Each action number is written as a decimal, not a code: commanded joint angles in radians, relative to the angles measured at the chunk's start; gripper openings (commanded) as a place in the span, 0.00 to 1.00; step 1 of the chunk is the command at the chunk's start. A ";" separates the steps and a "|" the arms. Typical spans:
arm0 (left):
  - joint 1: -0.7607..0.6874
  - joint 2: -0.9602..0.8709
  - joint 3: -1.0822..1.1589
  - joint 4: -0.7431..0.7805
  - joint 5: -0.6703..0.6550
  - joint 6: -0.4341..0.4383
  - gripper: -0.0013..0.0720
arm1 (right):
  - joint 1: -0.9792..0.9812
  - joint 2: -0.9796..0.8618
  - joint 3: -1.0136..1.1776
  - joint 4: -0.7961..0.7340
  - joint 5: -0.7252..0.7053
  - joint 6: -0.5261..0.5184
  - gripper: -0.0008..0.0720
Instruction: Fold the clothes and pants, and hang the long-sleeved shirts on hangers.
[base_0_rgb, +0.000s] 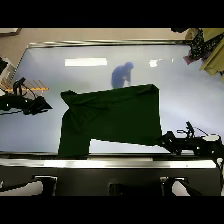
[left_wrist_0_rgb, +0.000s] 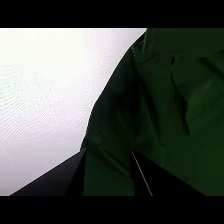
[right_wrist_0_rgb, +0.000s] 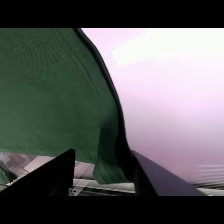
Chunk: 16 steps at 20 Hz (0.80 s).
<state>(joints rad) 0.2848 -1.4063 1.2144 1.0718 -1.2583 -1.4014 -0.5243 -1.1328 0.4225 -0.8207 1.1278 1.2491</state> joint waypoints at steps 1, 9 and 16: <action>0.000 -0.031 0.000 -0.039 0.004 0.049 0.45 | 0.000 -0.001 -0.016 0.059 -0.025 -0.026 0.57; 0.002 -0.168 0.000 -0.103 0.003 0.183 0.45 | 0.000 0.000 -0.014 0.105 0.027 -0.086 0.05; 0.002 -0.265 0.000 -0.100 0.002 0.240 0.45 | 0.000 0.000 -0.013 0.114 0.087 -0.082 0.05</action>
<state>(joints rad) 0.2863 -1.6348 1.2144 0.9703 -1.2533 -1.1900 -0.5240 -1.1332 0.4084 -0.7116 1.1862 1.1690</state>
